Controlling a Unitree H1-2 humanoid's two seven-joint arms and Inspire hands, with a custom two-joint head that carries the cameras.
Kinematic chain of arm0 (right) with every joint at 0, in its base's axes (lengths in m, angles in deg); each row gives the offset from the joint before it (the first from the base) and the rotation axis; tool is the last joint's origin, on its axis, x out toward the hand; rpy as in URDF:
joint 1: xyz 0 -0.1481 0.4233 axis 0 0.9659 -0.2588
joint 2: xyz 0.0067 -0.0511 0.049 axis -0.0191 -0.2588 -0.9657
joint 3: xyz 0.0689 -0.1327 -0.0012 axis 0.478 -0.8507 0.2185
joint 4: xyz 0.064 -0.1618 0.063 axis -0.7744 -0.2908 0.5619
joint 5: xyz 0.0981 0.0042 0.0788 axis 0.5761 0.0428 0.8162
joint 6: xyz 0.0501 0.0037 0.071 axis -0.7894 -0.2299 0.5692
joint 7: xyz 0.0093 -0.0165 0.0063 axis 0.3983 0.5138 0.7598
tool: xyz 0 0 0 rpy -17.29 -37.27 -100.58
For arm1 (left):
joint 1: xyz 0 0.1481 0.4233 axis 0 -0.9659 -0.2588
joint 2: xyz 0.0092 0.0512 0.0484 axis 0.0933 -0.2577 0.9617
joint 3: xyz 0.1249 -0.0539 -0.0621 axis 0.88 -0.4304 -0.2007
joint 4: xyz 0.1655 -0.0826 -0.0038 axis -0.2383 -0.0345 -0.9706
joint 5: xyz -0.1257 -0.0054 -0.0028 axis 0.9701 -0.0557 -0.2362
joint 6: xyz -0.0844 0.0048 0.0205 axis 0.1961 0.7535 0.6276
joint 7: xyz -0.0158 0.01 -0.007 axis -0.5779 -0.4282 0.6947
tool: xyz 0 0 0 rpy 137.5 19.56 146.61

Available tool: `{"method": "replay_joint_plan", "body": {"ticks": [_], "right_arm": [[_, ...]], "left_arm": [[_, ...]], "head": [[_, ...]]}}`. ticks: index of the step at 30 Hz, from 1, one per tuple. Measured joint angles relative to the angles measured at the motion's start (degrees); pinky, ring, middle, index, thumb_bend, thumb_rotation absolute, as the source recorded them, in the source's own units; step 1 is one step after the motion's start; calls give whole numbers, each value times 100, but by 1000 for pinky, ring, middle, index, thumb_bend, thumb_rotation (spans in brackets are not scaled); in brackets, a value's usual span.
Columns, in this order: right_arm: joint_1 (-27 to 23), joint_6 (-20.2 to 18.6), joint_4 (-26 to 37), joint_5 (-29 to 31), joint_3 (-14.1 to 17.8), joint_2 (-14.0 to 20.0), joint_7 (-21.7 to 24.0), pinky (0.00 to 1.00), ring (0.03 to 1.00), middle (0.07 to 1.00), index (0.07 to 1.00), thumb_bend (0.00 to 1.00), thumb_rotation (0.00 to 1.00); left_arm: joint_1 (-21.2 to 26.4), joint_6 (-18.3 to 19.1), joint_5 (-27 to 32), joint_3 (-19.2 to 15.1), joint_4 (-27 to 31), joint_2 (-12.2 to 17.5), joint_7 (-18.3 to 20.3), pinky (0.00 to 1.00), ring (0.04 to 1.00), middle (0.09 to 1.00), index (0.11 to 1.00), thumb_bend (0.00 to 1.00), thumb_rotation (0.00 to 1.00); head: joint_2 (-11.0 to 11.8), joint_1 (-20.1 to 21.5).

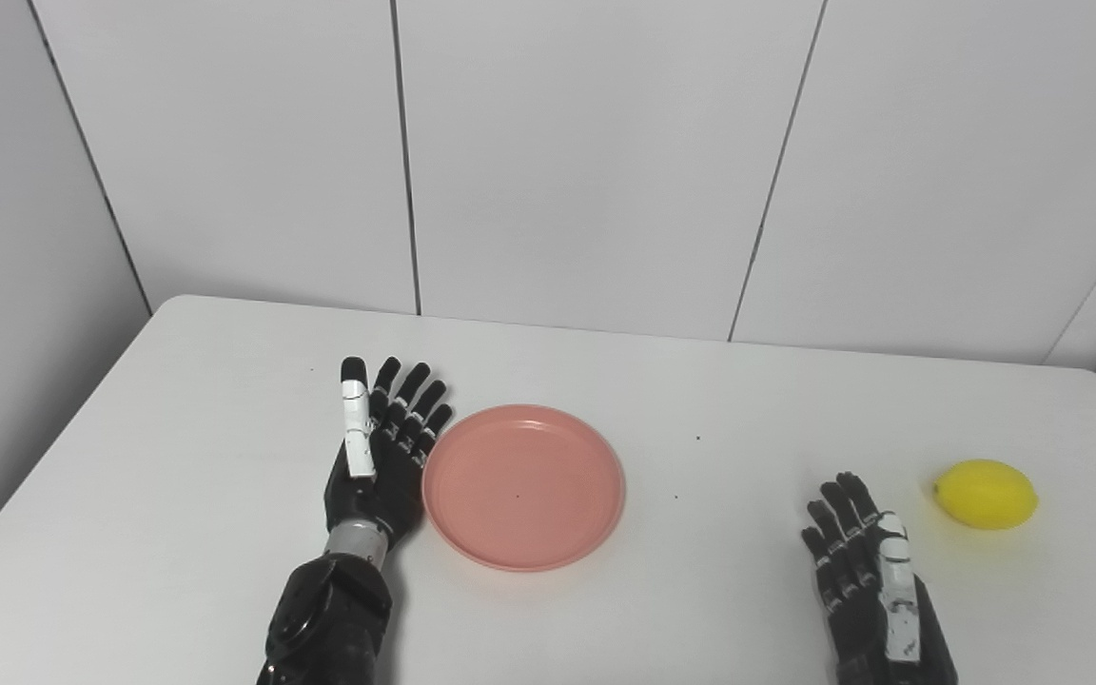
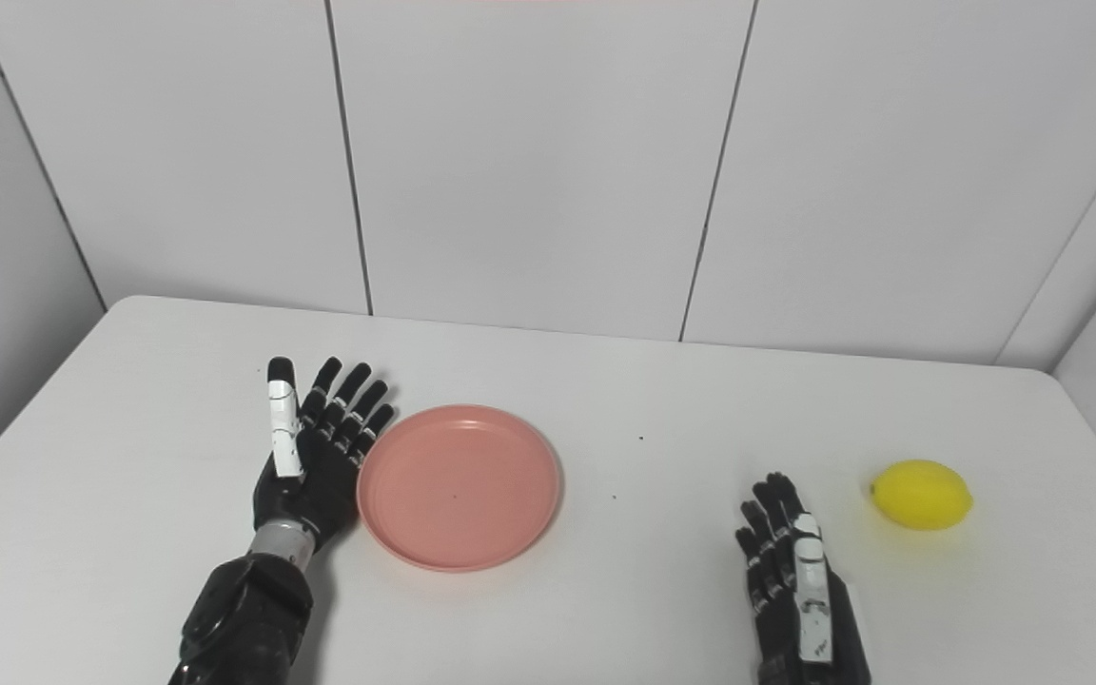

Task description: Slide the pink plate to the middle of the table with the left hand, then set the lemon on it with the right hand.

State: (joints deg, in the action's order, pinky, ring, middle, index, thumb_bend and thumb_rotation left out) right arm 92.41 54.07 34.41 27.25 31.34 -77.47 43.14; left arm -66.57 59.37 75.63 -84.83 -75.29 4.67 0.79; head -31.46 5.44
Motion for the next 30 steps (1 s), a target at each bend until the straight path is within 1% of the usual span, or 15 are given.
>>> {"method": "replay_joint_plan", "body": {"ticks": [3,6,8,9,10,11,14,16,18,20,22,25,27,29,30], "right_arm": [[8,-27,34,-58,-34,-36,-21,1000,962,941,914,692,795],[8,-68,63,-98,-77,-83,-73,1000,964,943,911,702,796],[8,-73,78,-194,-114,-100,-119,1000,962,942,907,705,794],[8,-80,88,-210,-125,-111,-146,1000,960,940,905,704,786],[8,-88,96,-234,-135,-126,-169,1000,959,940,905,703,784],[7,-92,100,-250,-140,-146,-186,1000,958,939,904,703,781],[2,-95,102,-303,-169,-189,-218,1000,958,939,900,693,794],[-8,-96,99,-337,-204,-209,-233,1000,964,944,901,691,799],[-17,-97,94,-404,-241,-223,-236,1000,966,945,901,688,801],[-27,-97,87,-441,-264,-248,-239,997,966,947,905,686,805],[-33,-97,84,-487,-292,-257,-245,998,965,948,911,684,811],[-40,-97,77,-542,-330,-284,-249,1000,964,948,915,681,806],[-41,-97,76,-576,-341,-324,-253,1000,962,942,912,685,794],[-44,-97,75,-612,-350,-368,-263,1000,962,943,911,686,791],[-47,-97,74,-634,-355,-393,-279,1000,962,944,910,686,790]], "left_arm": [[-91,-2,-26,74,110,-144,-24,961,919,918,982,821,849],[-119,-1,-26,120,129,-161,-22,961,930,922,984,819,854],[-143,4,-19,148,153,-159,-20,967,933,925,986,800,858],[-152,8,-14,159,165,-159,-18,964,928,923,988,798,850],[-155,21,-9,162,173,-157,-17,964,927,923,988,798,848],[-155,48,27,159,178,-154,-17,962,926,922,989,797,845],[-155,149,112,166,205,-127,-17,965,935,935,999,797,847],[-152,208,116,194,220,-90,-15,972,942,942,1000,793,850],[-149,229,151,206,222,-68,-10,979,946,948,1000,791,847],[-146,232,171,206,220,-61,-4,974,937,943,1000,791,837],[-142,239,238,200,214,-57,-4,967,928,938,998,794,830],[-138,266,308,203,215,-35,-3,964,925,934,987,790,831],[-129,332,357,208,221,-7,-1,960,918,929,982,790,836],[-112,395,359,225,221,20,2,957,914,924,979,787,840],[-108,414,361,232,221,32,9,957,913,923,978,786,841]], "head": [[-18,71],[-44,168],[-88,360],[-88,361],[-88,361],[-106,465],[-132,563],[-158,729],[-167,809],[-167,809],[-185,949],[-194,1011],[-220,1134],[-220,1134],[-237,1204]]}}
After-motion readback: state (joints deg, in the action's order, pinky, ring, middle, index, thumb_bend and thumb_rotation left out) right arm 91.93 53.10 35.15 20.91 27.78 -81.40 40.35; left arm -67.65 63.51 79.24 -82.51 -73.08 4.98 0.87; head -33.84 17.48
